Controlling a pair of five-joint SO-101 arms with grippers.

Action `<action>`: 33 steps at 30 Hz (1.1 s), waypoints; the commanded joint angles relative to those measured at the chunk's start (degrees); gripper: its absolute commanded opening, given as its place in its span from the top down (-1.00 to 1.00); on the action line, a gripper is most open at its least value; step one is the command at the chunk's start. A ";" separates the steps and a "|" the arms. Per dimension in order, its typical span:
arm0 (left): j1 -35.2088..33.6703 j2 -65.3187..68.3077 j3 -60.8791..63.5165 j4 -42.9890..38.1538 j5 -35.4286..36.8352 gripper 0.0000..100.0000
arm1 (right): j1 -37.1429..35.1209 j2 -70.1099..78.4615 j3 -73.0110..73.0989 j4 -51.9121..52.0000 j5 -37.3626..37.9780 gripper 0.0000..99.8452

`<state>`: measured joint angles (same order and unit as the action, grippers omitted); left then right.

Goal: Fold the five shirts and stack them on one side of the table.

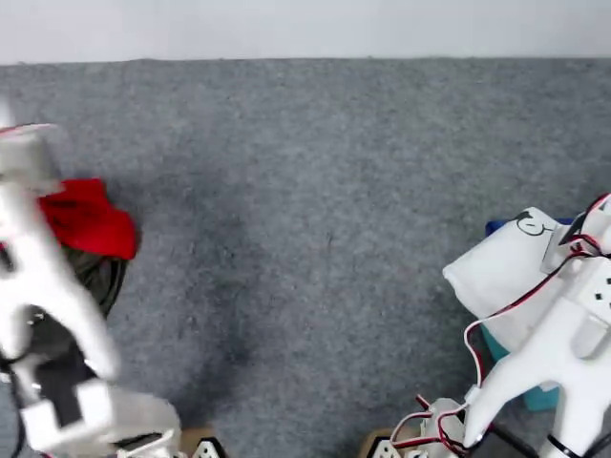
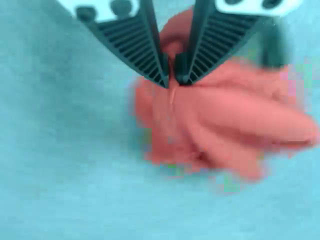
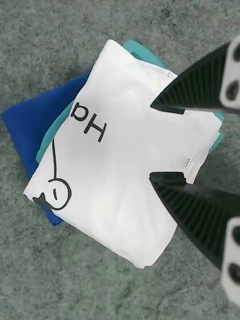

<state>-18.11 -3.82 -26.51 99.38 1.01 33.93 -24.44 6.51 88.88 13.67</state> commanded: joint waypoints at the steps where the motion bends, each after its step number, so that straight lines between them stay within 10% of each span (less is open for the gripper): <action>1: 23.30 -8.18 3.91 1.14 -12.04 0.98 | -0.31 -2.15 -0.35 0.31 0.53 0.60; 6: 38.77 -10.81 5.05 1.23 -23.47 0.98 | -0.22 -2.15 -0.26 0.31 0.53 0.60; 22: 45.89 -11.34 4.97 1.23 -23.74 0.98 | -0.48 -1.98 -0.26 0.31 0.44 0.60; 33: 25.85 -11.34 6.99 1.23 -23.74 0.98 | -26.24 0.66 -0.18 -11.38 0.53 0.60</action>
<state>13.01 -12.79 -20.44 99.38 -22.55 17.67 -24.35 6.51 82.81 13.67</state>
